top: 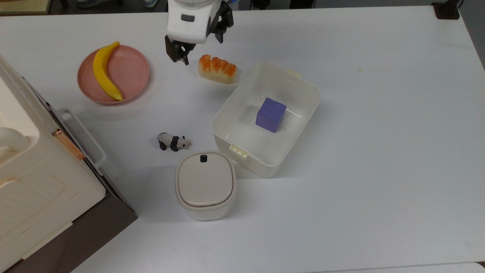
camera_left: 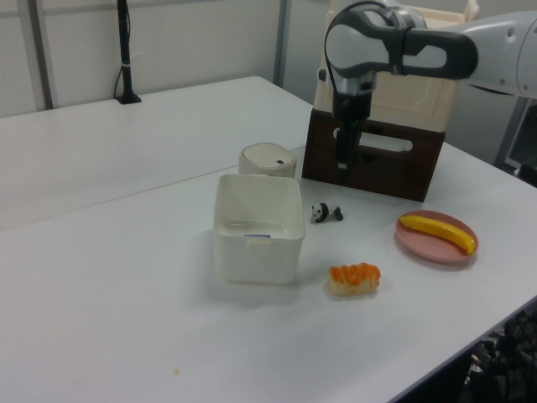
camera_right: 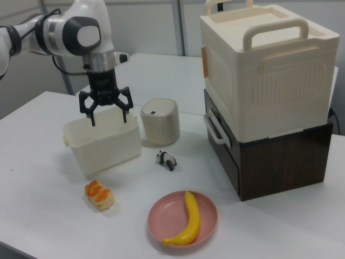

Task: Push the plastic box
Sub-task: 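Push the clear box across the table toward the white round container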

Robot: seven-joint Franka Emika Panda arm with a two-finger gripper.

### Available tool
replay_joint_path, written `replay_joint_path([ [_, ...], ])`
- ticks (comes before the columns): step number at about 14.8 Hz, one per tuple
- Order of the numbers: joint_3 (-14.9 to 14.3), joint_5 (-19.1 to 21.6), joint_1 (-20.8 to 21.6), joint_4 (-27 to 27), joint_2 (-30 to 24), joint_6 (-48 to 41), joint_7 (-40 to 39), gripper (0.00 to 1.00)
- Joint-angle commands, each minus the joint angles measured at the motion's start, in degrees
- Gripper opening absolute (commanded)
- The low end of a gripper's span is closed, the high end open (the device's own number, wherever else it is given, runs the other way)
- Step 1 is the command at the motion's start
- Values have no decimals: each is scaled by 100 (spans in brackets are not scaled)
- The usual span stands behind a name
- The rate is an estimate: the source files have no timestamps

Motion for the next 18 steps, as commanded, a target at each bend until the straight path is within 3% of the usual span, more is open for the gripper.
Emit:
replay_joint_path([
  [1,-62,-252,204,-379,-19,166,-1159,100],
  [4,-62,-497,380,-686,166,850,-1168,100],
  [9,-194,-569,731,-608,807,1932,-1168,100],
  [18,-106,-498,1242,-275,1081,2197,-292,100],
])
